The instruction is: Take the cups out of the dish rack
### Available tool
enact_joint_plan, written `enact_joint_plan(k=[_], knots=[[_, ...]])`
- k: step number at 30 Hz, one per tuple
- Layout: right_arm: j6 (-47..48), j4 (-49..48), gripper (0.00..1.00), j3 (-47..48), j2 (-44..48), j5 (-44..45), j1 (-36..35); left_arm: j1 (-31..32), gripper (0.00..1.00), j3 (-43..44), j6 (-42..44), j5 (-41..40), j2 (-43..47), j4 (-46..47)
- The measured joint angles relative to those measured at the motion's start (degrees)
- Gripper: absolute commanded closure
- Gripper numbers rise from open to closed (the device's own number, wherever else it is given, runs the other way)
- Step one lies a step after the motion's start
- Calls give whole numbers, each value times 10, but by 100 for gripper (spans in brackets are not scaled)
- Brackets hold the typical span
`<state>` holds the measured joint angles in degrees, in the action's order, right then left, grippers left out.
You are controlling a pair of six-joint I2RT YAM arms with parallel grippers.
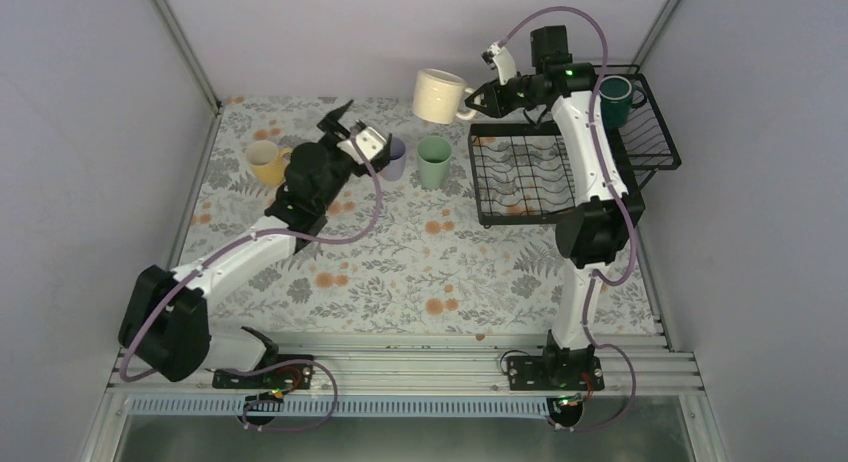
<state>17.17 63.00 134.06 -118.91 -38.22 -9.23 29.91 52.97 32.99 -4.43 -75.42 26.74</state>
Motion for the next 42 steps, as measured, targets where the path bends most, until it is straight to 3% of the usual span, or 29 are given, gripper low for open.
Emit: enact_joint_plan(k=[6,18,30,42], knots=[[-26,-1,97,0,-4,-67,3,34,1,-63,87,-26,-60,115],[-63,-7,97,-7,-10,-145,3,64,3,-56,146,-81,-130,276],[-93,-35,97,-31,-12,-181,3,76,9,-18,142,-115,-172,315],[-115,-56,97,-53,4,-183,3,94,9,-21,139,-116,-173,317]])
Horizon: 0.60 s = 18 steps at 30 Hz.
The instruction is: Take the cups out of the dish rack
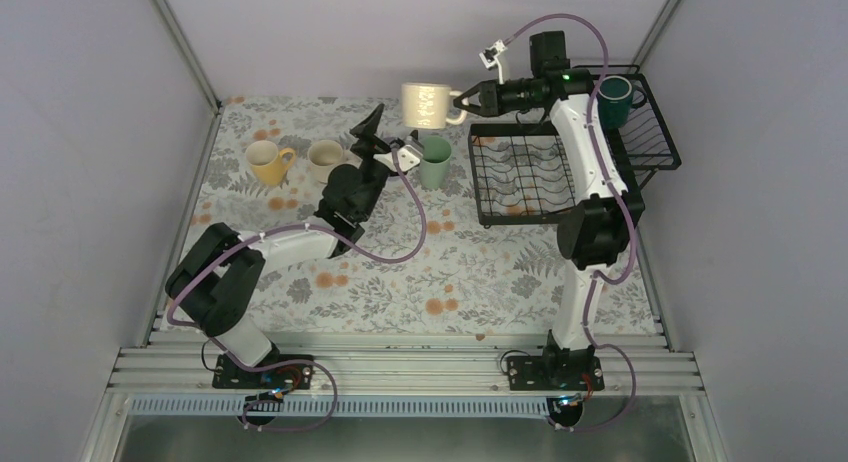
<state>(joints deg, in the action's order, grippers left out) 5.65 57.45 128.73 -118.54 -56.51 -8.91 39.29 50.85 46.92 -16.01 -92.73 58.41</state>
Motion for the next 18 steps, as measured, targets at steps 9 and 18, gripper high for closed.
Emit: enact_joint_plan(k=[9,18], knots=[[-2,-1,97,-5,6,-9,0,1,9,16,19,-20,-44,31],[-2,-3,97,-23,31,-24,0,1,22,51,46,-44,-109,61]])
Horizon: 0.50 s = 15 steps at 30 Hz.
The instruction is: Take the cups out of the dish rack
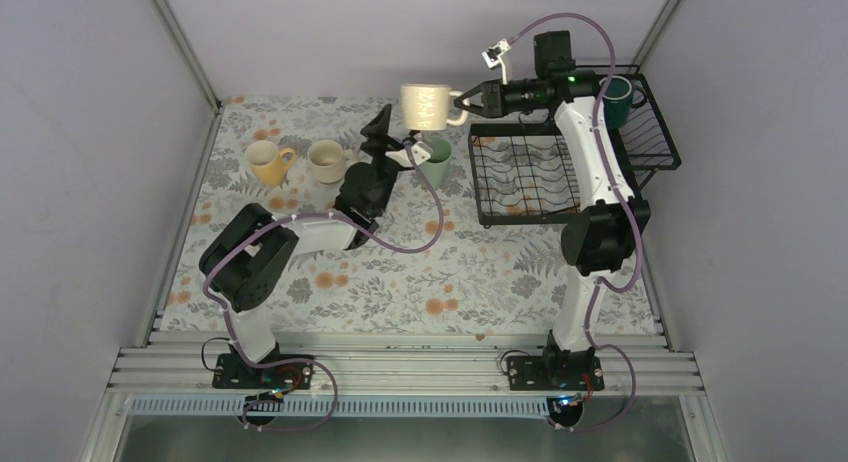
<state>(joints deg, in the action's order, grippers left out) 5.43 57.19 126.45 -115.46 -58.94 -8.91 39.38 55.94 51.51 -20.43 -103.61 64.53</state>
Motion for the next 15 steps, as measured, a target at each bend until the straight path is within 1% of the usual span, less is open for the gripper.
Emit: enact_joint_plan(k=[7,9,12,15], knots=[[0,-4,97,-7,7,-12,0,1,34,0,23,-20,-2,77],[0,-7,97,-7,7,-17,0,2,43,0,27,-22,-2,91],[-2,-10,97,-8,7,-24,0,4,61,0,28,-22,-2,103],[-5,-13,97,-8,7,-33,0,7,72,0,19,-21,-3,104]])
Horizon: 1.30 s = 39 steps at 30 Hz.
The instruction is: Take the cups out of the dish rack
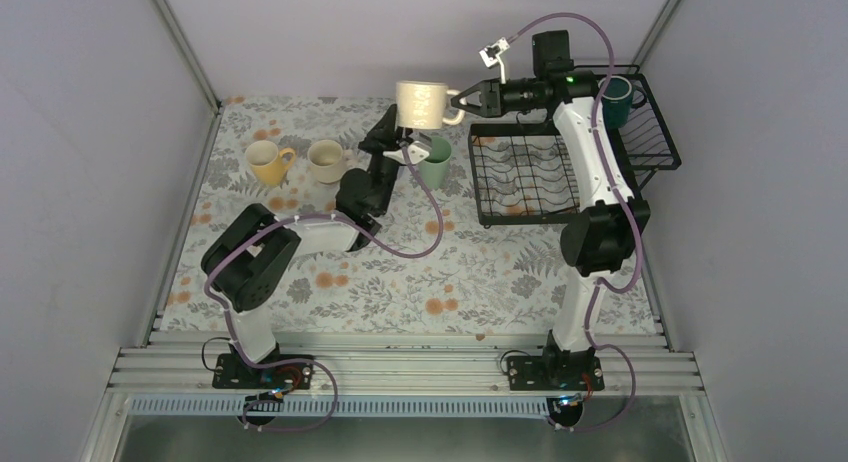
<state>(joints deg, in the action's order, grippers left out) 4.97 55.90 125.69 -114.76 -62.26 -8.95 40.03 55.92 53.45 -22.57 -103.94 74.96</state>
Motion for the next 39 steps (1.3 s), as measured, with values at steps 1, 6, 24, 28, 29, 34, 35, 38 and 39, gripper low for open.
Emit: enact_joint_plan(k=[1,6,24,28,29,34,35,38,39], knots=[[-1,-1,97,0,0,-3,0,1,75,0,-1,1,-1,0],[-6,-1,90,-7,0,-7,0,3,86,7,-11,-9,-10,23],[-1,-9,34,-34,0,-31,-3,7,98,26,39,-50,-26,68],[10,-6,28,-34,3,-23,1,3,98,27,73,-65,-31,60],[11,-5,27,-34,7,-12,2,-2,98,27,80,-68,-31,52],[20,5,27,-22,33,57,16,-35,97,27,91,-67,-3,-52],[24,10,27,-12,34,67,21,-43,98,28,90,-64,10,-79],[37,27,26,14,34,97,32,-69,98,53,83,-51,61,-207],[40,31,25,19,34,109,35,-78,98,71,76,-46,78,-254]])
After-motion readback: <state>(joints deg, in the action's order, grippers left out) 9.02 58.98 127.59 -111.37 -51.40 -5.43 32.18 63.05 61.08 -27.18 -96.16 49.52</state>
